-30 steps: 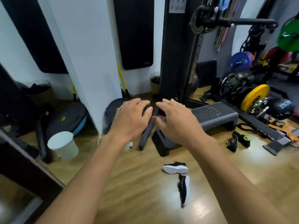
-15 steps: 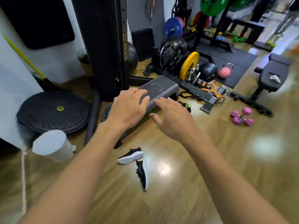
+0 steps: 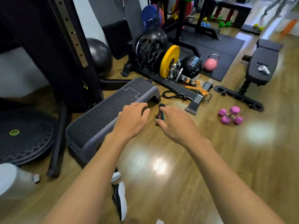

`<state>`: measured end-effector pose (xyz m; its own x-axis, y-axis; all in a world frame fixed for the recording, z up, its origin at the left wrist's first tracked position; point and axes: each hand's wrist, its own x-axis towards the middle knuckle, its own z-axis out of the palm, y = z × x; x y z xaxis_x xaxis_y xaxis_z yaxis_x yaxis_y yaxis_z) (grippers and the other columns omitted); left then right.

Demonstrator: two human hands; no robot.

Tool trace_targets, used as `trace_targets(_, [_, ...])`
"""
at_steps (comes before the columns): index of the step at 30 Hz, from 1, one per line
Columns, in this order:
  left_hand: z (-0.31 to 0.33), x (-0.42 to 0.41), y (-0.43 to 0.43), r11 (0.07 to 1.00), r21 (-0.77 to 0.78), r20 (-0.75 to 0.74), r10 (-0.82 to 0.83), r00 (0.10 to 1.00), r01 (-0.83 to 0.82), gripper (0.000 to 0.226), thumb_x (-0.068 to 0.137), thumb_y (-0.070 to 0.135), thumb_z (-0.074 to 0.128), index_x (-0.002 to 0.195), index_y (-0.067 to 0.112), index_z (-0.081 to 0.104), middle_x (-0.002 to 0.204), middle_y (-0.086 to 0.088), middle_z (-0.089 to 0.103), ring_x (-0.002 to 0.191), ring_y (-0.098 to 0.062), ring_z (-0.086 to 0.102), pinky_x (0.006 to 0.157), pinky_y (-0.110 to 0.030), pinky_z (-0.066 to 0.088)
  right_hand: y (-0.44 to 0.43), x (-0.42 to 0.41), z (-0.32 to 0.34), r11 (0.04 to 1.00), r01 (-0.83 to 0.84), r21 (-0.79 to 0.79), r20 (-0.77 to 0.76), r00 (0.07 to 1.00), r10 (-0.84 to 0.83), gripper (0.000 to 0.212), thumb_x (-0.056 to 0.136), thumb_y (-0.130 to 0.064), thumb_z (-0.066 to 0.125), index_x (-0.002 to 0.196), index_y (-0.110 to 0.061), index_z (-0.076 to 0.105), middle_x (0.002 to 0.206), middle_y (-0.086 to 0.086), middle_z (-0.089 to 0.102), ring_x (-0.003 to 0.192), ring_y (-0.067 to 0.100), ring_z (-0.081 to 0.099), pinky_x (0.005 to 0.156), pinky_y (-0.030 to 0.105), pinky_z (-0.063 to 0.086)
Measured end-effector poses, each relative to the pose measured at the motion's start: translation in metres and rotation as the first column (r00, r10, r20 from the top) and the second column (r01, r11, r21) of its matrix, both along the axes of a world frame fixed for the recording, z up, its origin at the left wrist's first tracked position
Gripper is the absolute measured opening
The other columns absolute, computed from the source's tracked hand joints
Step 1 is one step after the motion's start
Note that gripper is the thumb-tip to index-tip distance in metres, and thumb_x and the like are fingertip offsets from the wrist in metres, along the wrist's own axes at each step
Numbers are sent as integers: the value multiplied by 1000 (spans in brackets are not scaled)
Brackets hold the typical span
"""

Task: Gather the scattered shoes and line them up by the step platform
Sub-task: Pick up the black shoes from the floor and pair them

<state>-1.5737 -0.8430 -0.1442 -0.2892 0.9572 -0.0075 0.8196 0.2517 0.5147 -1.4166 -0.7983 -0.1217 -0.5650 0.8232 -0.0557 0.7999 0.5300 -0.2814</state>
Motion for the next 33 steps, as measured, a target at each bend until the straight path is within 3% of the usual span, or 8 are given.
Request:
trace_targets(5, [-22,6,103,999,-37,30,16,999,-15,41,97,39,35,134,28,51,138,1,51,126,-24,45,105,-49,37,101,2,-30,997,3,-75,-3,1000,-3,44,93,-44,47,132,-22,48,133,-1,54,128,22,45,104,45,40])
trace_targets(14, [-128,-24,307,960,-274,141,-13,990,52,41,93,38,29,125,26,52,132,-4,56,120,-26,51,101,-49,43,284,-22,-96,960,134,-245,48,991,-126,37,93,-41,52,124,-20,54,125,3,60,115,23,54,95,37,45])
trace_targets(20, [-191,-36,411,919,-391,181,31,983,43,39,98,28,39,135,19,47,135,-10,53,122,-29,50,103,-45,42,393,-42,-162,935,153,-320,46,988,-146,40,93,-34,52,129,-16,51,131,7,55,117,26,53,98,38,45])
trace_targets(26, [-306,-52,500,883,-452,186,230,955,-125,44,96,21,44,140,20,44,142,-6,49,129,-25,46,107,-37,37,489,-69,-287,894,150,-422,104,988,-117,41,94,-33,48,132,-18,44,123,9,58,109,28,56,85,36,47])
trace_targets(31, [-444,-62,547,808,-572,261,346,901,-145,41,97,21,46,138,20,44,138,-7,52,125,-27,49,106,-35,37,545,-92,-429,831,171,-529,162,982,-99,45,95,-26,47,137,-13,39,134,8,52,119,29,51,94,36,43])
trace_targets(33, [-500,-68,564,782,-610,269,352,897,-124,41,98,20,47,138,18,45,137,-9,53,124,-27,50,106,-35,38,560,-103,-491,785,206,-584,175,976,-126,40,93,-22,48,131,-15,45,129,7,56,115,29,55,91,34,45])
